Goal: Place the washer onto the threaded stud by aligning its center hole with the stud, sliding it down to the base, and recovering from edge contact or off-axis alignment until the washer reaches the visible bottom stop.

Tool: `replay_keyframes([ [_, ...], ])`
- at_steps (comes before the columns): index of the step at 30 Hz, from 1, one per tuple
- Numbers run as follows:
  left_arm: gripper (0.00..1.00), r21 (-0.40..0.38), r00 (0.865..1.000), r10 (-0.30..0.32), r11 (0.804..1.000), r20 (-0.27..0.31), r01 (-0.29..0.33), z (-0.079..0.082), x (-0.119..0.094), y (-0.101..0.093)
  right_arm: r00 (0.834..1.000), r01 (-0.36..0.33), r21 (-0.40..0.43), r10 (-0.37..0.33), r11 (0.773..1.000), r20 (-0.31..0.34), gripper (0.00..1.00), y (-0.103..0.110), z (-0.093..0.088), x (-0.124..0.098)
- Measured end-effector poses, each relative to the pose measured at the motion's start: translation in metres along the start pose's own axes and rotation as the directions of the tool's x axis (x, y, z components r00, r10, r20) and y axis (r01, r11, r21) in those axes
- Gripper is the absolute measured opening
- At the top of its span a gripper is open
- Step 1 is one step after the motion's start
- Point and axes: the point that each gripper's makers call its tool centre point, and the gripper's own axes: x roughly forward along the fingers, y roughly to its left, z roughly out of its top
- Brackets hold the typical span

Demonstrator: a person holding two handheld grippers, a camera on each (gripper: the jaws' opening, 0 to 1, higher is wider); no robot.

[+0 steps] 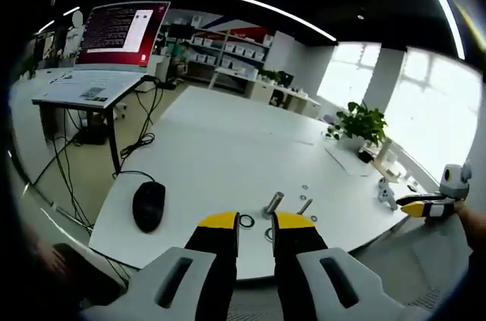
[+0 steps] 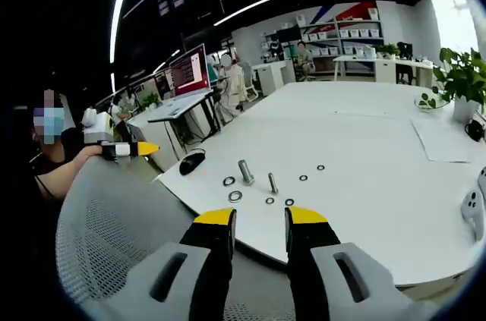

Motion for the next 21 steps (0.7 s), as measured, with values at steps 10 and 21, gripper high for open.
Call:
replay_keyframes([
  [10, 0.14, -0.002, 1.0, 0.002, 1.0, 0.002, -0.002, 0.0004, 0.0, -0.0001, 1.0, -0.002, -0.001, 0.002, 1.0, -0.002, 0.28, 0.0001, 0.0002, 0.0],
  [21, 0.14, -0.002, 1.0, 0.005, 1.0, 0.002, -0.005, 0.0007, 0.0005, 0.0, 1.0, -0.005, 0.001, 0.005, 1.0, -0.002, 0.28, 0.002, 0.001, -0.0002],
])
